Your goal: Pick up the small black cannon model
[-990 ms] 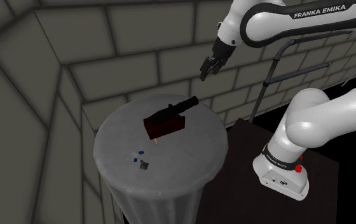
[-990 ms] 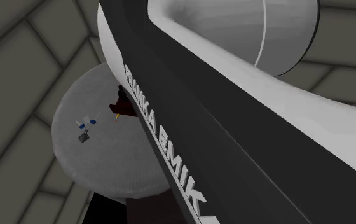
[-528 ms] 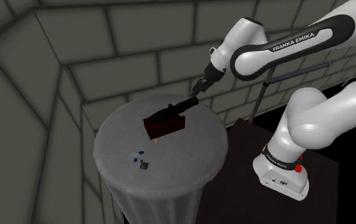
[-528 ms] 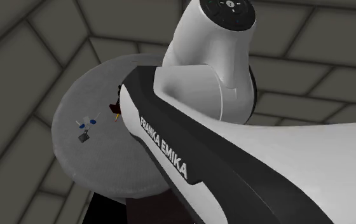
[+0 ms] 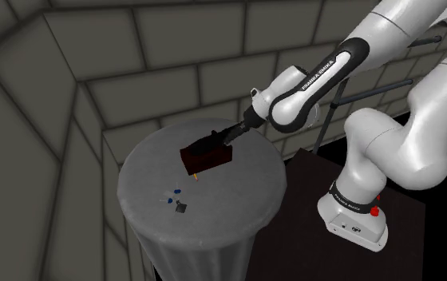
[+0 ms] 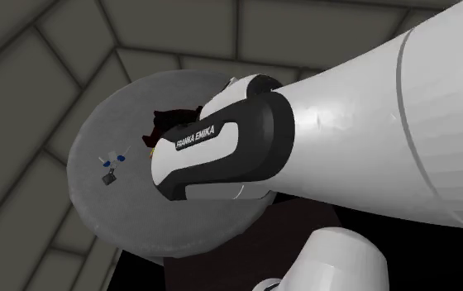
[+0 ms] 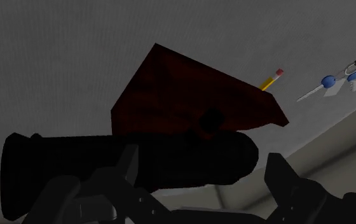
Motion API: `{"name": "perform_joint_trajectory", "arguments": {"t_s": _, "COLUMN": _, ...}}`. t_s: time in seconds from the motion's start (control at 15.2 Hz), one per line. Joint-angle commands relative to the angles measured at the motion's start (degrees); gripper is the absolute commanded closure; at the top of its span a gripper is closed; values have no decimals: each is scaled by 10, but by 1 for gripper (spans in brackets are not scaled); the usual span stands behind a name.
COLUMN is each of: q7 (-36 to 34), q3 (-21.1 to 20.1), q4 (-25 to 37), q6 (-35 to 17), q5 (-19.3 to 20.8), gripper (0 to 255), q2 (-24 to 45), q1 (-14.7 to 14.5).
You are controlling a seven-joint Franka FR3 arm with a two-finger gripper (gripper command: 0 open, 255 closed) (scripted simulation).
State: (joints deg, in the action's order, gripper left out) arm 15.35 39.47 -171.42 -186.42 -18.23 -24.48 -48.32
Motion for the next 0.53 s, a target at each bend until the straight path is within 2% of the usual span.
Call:
{"name": "perform_joint_trajectory", "arguments": {"t_s": 0.0, "q7": 11, "q3": 129, "q4": 6, "q6": -64, "q5": 4, "gripper": 0, "q2": 20, "q1": -139}}
{"name": "perform_joint_trajectory", "arguments": {"t_s": 0.4, "q7": -3, "q3": 362, "q4": 8, "q6": -140, "q5": 57, "gripper": 0, "q2": 34, "q1": -351}}
{"name": "perform_joint_trajectory", "arguments": {"t_s": 0.46, "q7": -5, "q3": 427, "q4": 9, "q6": -159, "q5": 68, "gripper": 0, "q2": 33, "q1": -410}}
